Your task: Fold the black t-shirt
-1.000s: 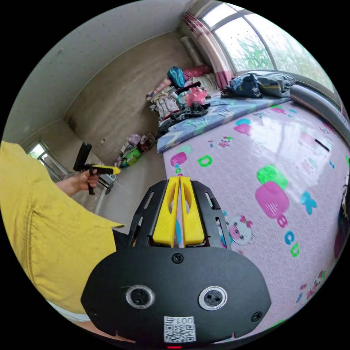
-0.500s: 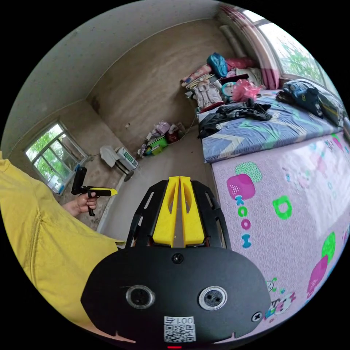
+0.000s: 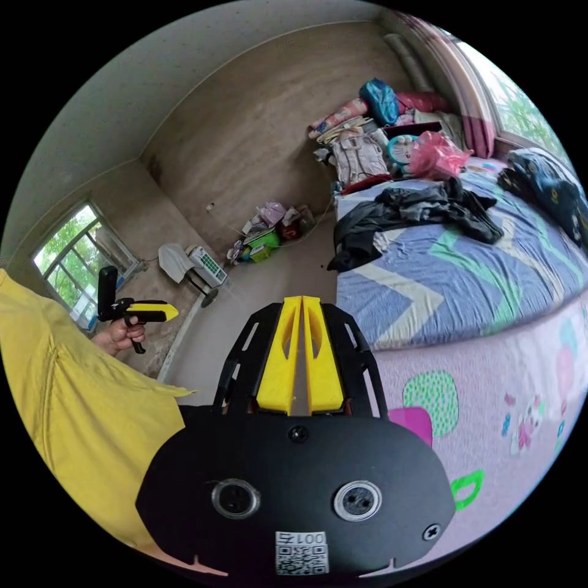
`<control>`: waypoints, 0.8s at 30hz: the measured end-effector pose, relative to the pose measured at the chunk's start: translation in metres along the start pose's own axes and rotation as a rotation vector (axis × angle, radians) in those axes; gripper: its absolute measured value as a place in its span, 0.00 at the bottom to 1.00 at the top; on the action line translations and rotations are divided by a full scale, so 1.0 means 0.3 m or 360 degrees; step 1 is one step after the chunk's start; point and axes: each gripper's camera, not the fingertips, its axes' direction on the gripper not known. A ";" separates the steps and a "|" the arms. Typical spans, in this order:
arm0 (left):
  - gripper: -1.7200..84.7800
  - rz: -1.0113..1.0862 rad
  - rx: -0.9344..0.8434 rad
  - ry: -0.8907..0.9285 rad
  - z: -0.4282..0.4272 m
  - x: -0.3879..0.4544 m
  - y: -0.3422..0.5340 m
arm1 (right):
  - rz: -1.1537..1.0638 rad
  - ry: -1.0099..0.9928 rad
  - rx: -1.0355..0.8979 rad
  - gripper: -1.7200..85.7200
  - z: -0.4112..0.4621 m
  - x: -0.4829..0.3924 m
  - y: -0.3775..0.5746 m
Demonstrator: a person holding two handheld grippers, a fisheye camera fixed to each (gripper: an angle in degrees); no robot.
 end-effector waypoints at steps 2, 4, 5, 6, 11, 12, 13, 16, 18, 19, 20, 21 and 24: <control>0.00 -0.0054 -0.0007 0.0017 -0.085 -0.084 -0.026 | -0.0083 -0.0017 -0.0023 0.03 0.094 -0.005 -0.108; 0.00 -0.0059 0.0000 0.0002 -0.154 -0.153 -0.047 | -0.0153 -0.0015 -0.0042 0.03 0.196 -0.010 -0.205; 0.00 -0.0064 -0.0011 -0.0021 -0.196 -0.206 -0.066 | -0.0185 -0.0012 -0.0053 0.03 0.267 -0.008 -0.264; 0.00 -0.0065 -0.0016 -0.0031 -0.216 -0.235 -0.078 | -0.0191 -0.0008 -0.0065 0.03 0.341 0.000 -0.319; 0.00 -0.0003 -0.0008 -0.0040 -0.446 -0.504 -0.261 | -0.0025 0.0015 -0.0019 0.03 0.584 0.063 -0.510; 0.00 0.0004 -0.0008 -0.0035 -0.476 -0.531 -0.288 | 0.0030 0.0030 -0.0009 0.03 0.631 0.080 -0.554; 0.00 0.0018 -0.0004 -0.0020 -0.534 -0.581 -0.343 | 0.0052 0.0034 -0.0005 0.03 0.650 0.087 -0.577; 0.00 0.0079 0.0002 0.0052 -0.655 -0.678 -0.484 | 0.0076 0.0075 0.0050 0.03 0.705 0.100 -0.670; 0.00 0.0105 -0.0016 0.0080 -0.705 -0.715 -0.579 | 0.0090 0.0149 0.0041 0.03 0.729 0.116 -0.716; 0.00 0.0127 -0.0024 0.0101 -0.733 -0.727 -0.646 | 0.0094 0.0174 0.0038 0.03 0.734 0.123 -0.724; 0.00 0.0165 -0.0023 0.0133 -0.757 -0.729 -0.715 | 0.0103 0.0229 0.0031 0.03 0.742 0.142 -0.738; 0.00 0.0190 -0.0020 0.0152 -0.767 -0.727 -0.752 | 0.0112 0.0287 0.0022 0.03 0.751 0.168 -0.750; 0.00 0.0335 -0.0024 0.0211 -0.795 -0.692 -0.930 | 0.0175 0.0419 0.0004 0.03 0.784 0.266 -0.783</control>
